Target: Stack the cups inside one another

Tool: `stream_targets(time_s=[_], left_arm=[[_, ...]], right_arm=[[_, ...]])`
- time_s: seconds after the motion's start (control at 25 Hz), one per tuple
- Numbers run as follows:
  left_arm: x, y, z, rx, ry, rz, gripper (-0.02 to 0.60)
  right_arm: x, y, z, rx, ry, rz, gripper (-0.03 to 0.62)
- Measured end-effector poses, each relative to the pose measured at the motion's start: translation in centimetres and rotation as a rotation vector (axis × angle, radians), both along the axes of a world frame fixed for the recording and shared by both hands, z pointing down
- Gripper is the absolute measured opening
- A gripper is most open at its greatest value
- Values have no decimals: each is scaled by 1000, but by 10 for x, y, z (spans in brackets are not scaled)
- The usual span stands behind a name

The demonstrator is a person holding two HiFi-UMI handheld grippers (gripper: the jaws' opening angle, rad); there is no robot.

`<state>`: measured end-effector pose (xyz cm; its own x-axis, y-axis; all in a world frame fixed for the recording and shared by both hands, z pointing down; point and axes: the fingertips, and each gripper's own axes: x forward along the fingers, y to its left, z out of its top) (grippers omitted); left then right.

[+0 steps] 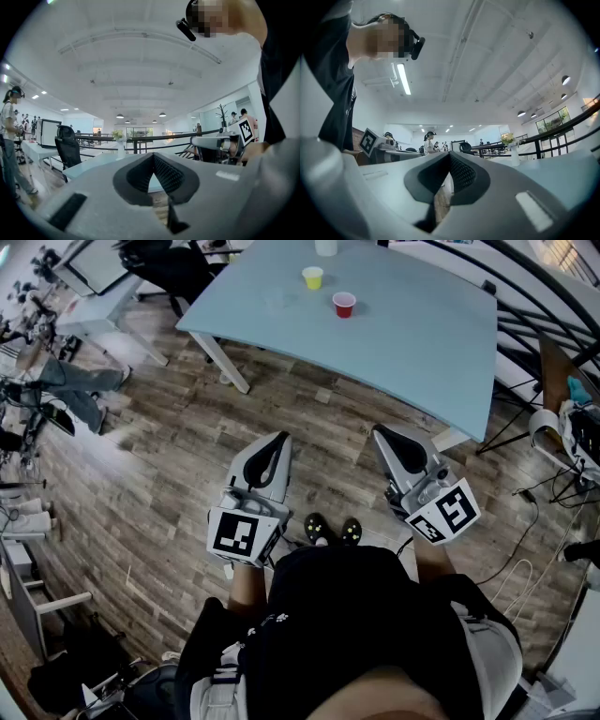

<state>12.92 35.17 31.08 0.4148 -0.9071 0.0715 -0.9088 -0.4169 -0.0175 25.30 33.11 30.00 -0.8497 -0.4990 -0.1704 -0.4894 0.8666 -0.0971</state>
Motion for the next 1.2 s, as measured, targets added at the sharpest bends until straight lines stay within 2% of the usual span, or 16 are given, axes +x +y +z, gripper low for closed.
stream_targets(time_s=[0.52, 0.76, 1.2], left_arm=[[-6, 1, -1, 6, 2, 18, -15], [-10, -1, 2, -3, 20, 42, -15], [-44, -9, 0, 17, 28, 74, -15]], right_arm=[[-8, 3, -8, 31, -27, 41, 6], [-9, 1, -7, -4, -37, 77, 2], [-41, -2, -13, 26, -4, 104, 0]])
